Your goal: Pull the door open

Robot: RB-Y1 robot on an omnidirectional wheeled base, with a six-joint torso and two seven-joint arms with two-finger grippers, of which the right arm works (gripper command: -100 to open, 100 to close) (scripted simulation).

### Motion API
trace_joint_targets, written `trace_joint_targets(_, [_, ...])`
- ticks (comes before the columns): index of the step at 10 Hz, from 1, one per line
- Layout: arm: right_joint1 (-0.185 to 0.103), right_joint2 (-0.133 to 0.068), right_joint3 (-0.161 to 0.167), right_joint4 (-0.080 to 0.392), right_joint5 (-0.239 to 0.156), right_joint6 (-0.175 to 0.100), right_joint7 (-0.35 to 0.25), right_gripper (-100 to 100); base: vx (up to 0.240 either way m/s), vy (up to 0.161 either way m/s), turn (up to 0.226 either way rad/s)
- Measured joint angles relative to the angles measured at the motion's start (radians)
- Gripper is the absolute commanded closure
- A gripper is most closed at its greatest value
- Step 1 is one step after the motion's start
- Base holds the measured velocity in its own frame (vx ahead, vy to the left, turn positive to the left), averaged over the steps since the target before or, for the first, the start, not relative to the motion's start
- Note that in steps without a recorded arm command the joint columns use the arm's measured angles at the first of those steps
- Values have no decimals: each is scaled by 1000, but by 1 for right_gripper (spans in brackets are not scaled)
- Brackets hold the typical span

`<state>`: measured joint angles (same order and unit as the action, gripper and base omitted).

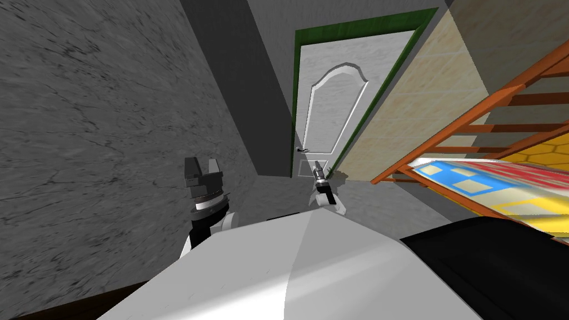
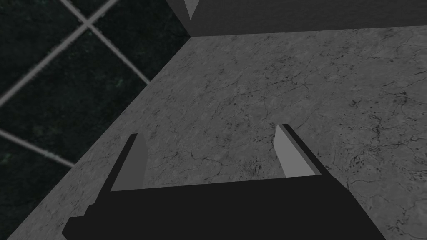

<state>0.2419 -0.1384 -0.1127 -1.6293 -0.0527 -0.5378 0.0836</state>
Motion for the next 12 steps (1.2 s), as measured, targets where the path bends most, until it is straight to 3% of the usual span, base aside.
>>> trace_joint_targets(5, [-73,-24,-38,166,-4,-37,-14,-100,92,-6,46])
trace_joint_targets(7, [-89,-25,-46,207,-4,-39,-15,-100,70,0,45])
trace_joint_targets(12, [-153,-51,-81,347,-10,-61,-31,-100,74,-5,43])
